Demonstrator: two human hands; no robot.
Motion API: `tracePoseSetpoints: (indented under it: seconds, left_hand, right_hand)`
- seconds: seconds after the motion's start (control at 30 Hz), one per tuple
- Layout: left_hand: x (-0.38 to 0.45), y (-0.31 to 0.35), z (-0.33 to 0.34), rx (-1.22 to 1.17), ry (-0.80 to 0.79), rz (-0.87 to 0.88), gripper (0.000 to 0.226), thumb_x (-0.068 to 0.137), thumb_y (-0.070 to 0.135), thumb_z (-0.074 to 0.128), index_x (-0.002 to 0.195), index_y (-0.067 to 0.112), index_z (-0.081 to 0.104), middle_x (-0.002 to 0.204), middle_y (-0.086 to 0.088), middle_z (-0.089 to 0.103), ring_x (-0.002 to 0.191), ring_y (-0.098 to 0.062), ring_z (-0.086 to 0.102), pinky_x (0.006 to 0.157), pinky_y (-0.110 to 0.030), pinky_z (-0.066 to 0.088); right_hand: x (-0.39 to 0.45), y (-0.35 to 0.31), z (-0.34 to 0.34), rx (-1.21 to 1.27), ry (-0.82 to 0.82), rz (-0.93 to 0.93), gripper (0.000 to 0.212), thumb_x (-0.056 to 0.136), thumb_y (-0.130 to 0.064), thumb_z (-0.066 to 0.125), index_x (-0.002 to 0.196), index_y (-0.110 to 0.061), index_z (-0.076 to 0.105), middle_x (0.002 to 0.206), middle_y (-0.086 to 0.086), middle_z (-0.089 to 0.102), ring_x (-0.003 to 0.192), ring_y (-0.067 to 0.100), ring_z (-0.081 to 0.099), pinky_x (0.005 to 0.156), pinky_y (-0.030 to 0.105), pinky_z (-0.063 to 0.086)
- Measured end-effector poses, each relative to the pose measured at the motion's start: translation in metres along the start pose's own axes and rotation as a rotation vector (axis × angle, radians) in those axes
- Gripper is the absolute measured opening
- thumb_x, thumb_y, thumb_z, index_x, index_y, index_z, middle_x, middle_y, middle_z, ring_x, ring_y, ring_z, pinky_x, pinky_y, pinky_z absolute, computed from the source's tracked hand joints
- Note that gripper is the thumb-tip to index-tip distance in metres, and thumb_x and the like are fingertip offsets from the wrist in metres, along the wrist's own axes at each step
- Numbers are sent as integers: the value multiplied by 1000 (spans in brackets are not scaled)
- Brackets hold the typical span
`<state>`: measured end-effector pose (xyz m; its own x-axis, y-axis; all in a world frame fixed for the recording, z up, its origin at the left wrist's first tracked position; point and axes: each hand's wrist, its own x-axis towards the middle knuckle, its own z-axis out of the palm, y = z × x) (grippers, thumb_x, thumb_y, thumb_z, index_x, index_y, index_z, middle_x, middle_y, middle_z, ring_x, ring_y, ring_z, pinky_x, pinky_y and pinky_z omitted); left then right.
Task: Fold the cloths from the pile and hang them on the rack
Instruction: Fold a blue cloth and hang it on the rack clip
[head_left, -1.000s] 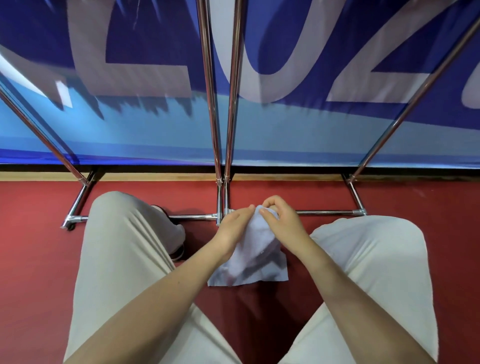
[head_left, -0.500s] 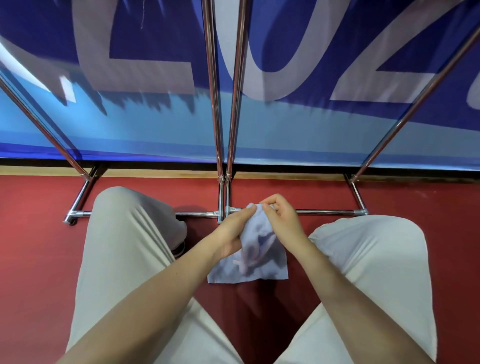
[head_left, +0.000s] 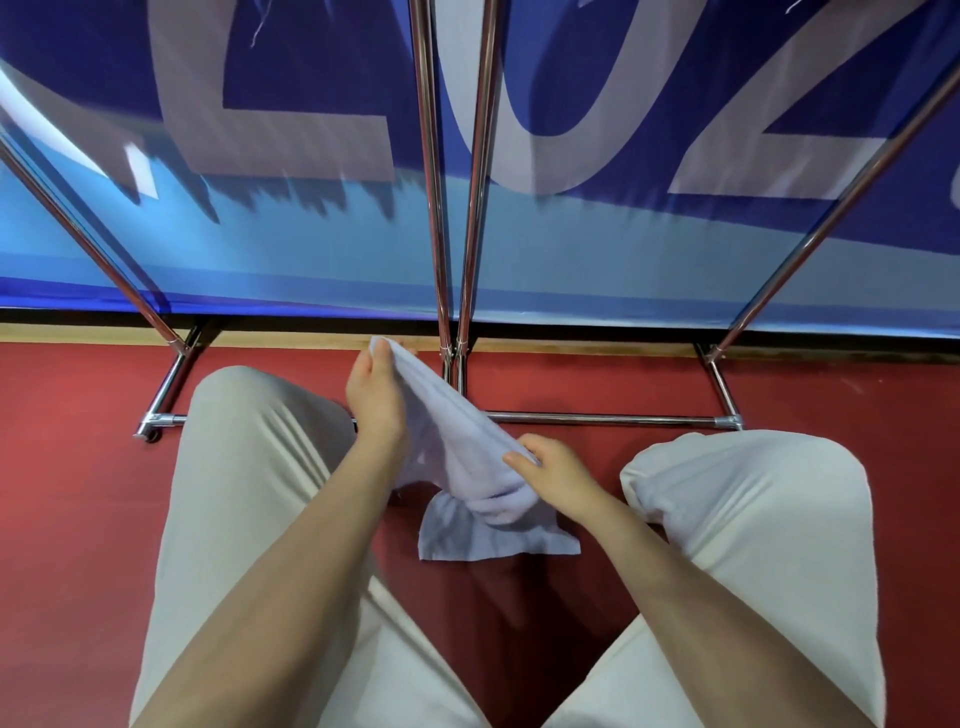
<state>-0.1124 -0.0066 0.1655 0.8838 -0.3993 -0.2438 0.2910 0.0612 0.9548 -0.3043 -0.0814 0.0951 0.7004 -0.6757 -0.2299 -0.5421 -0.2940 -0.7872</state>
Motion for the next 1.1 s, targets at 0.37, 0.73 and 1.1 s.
tracePoseSetpoints:
  seconds: [0.37,0.73,1.1]
  left_hand:
    - [22,7,-18,-90,125,-112,23,103,22,40,103,10,60,86,1,68,74,-9,65,65,-22,50]
    - [-17,-6,15,228,-248,-122,26,97,19,41,89,14,66,77,1,67,68,-10,58,63,-22,45]
    - [-64,-28,51,219,-452,-164,28,90,33,49,65,21,43,69,-5,41,71,-18,40,69,-35,37]
  right_hand:
    - [-5,10,-5,264,-4,175,25,86,-28,69,66,-21,57,62,-11,57,63,2,53,65,22,42]
    - [-11,-52,-34,479,142,-21,15,95,-12,53,83,-10,61,78,0,55,76,9,49,70,26,40]
    - [-4,-67,-41,347,310,-21,10,92,-15,56,90,-9,64,86,-2,66,81,7,59,68,12,43]
